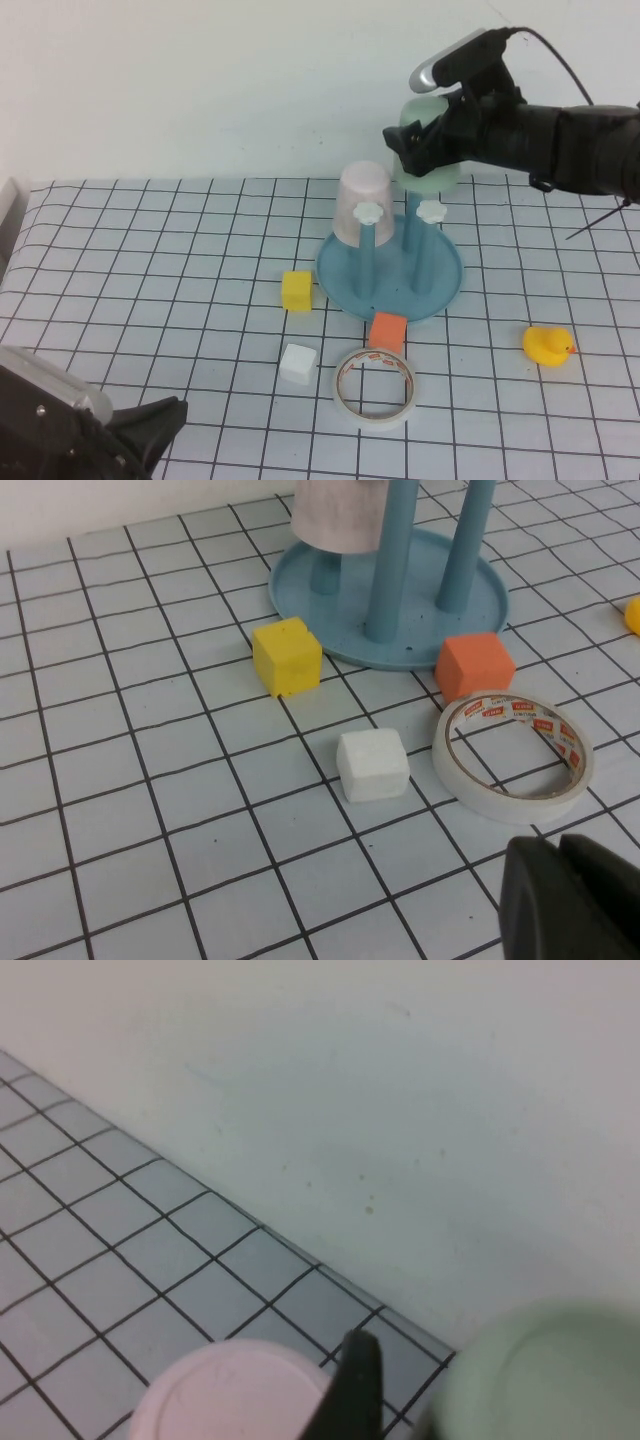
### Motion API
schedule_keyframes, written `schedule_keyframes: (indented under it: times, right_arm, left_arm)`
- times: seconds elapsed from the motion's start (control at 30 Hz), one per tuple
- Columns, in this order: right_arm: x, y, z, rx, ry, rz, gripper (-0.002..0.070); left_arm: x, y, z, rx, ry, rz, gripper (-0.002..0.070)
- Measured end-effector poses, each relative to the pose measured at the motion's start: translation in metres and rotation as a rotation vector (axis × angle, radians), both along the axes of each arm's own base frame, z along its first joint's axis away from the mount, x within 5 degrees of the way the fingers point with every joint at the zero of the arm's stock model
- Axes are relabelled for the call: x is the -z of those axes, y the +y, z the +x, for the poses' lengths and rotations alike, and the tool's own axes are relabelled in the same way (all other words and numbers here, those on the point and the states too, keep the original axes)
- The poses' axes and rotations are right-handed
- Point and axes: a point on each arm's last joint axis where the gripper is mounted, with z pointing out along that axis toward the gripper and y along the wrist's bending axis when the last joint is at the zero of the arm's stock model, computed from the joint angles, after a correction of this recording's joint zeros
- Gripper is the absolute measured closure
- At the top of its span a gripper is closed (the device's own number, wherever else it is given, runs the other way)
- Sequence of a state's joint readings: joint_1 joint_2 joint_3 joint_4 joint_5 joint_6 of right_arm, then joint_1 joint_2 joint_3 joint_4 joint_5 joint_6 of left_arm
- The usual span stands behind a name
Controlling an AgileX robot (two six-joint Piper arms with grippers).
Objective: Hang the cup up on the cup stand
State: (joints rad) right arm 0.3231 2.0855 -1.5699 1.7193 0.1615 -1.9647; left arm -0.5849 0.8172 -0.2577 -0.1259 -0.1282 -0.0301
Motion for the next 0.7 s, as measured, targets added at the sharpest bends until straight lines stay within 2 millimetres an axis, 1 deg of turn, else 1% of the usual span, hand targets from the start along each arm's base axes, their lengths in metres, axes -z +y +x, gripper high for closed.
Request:
schedule_keyframes:
  times: [0.03, 0.13, 0.23, 0.33, 0.43, 0.5, 0.53, 0.57, 0.6, 0.63, 0.67, 0.7]
  right_arm:
    - [0.003, 0.000, 0.001, 0.000, 0.006, -0.002, 0.0018]
    - [0.012, 0.001, 0.002, 0.004, 0.027, 0.000, -0.0006]
    - [0.016, 0.001, 0.003, 0.005, 0.038, 0.000, -0.0012]
    - [0.016, 0.001, 0.003, 0.006, 0.038, 0.002, -0.0015]
    - [0.006, 0.000, 0.002, 0.023, 0.030, 0.023, -0.0016]
    - [-0.011, -0.004, -0.003, 0.053, 0.017, 0.056, -0.0011]
    - [-0.022, -0.006, -0.007, 0.075, 0.010, 0.076, 0.0010]
    - [-0.035, -0.010, -0.013, 0.097, 0.000, 0.097, 0.0048]
    - [-0.048, -0.013, -0.019, 0.117, -0.014, 0.116, 0.0105]
    - [-0.059, -0.017, -0.026, 0.139, -0.024, 0.130, 0.0179]
    - [-0.076, -0.022, -0.037, 0.156, -0.049, 0.146, 0.0267]
    - [-0.084, -0.027, -0.045, 0.173, -0.053, 0.154, 0.0342]
  left_arm:
    - [0.000, 0.000, 0.000, 0.000, 0.001, 0.001, 0.0676]
    - [0.001, 0.000, 0.000, 0.002, 0.011, 0.008, 0.0676]
    - [0.003, 0.000, -0.001, 0.005, 0.030, 0.019, 0.0676]
    - [0.004, 0.001, -0.002, 0.011, 0.038, 0.037, 0.0676]
    - [0.003, 0.001, -0.003, 0.024, 0.016, 0.056, 0.0676]
    - [-0.002, 0.003, -0.006, 0.032, -0.020, 0.056, 0.0676]
    - [-0.005, 0.005, -0.008, 0.033, -0.044, 0.045, 0.0676]
    - [-0.008, 0.006, -0.011, 0.034, -0.059, 0.037, 0.0676]
    - [-0.012, 0.008, -0.014, 0.035, -0.079, 0.026, 0.0676]
    - [-0.015, 0.011, -0.018, 0.037, -0.094, 0.018, 0.0676]
    - [-0.018, 0.014, -0.023, 0.039, -0.111, 0.009, 0.0676]
    - [-0.021, 0.017, -0.029, 0.044, -0.123, 0.005, 0.0676]
